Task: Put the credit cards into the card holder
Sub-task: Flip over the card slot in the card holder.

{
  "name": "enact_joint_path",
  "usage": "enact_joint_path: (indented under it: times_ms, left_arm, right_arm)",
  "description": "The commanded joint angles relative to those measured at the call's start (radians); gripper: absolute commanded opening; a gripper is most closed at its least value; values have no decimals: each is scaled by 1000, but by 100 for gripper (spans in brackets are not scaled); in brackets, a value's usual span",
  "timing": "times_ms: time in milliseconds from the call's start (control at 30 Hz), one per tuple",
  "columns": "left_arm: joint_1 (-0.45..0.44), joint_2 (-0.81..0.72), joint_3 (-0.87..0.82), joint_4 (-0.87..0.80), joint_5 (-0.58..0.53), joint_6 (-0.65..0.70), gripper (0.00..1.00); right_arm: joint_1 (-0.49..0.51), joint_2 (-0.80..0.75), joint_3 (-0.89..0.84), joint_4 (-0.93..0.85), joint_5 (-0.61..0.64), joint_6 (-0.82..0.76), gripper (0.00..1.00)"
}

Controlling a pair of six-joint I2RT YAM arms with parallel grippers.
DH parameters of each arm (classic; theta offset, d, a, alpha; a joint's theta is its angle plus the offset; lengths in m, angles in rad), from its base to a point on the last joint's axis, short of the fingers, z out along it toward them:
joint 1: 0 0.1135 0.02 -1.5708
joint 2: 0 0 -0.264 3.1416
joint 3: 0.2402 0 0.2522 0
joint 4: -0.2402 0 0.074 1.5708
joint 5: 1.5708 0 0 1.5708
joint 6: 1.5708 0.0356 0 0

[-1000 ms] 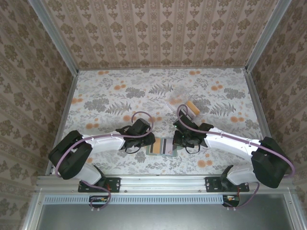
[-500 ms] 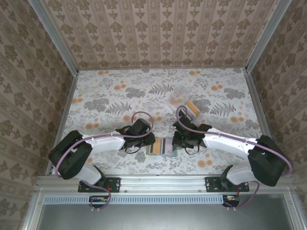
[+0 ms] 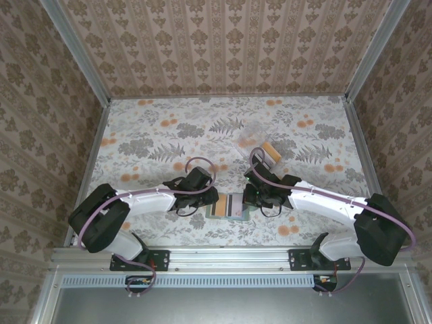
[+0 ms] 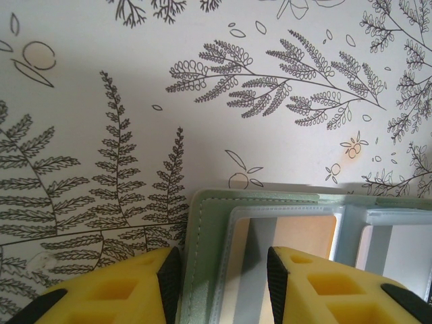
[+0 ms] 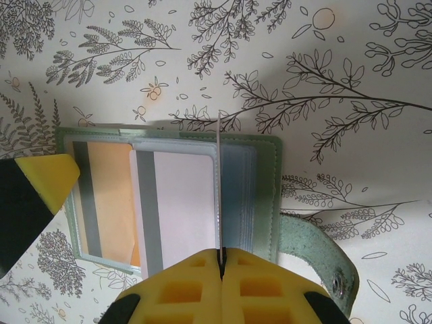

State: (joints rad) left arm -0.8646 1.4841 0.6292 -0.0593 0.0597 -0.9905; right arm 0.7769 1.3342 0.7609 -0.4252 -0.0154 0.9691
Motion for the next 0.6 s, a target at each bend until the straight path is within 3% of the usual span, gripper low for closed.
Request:
enact_joint_path:
  times_ms: [0, 267, 567]
  left_arm:
    - [-21, 30, -1, 0, 44, -8, 41]
    - [-22, 33, 3, 1, 44, -7, 41]
    - [-21, 33, 2, -1, 44, -8, 41]
  right_arm:
    - [0, -26, 13, -25, 5, 1, 0]
    - [0, -4, 26, -107, 71, 14, 0]
    - [0, 3, 0, -16, 14, 13, 0]
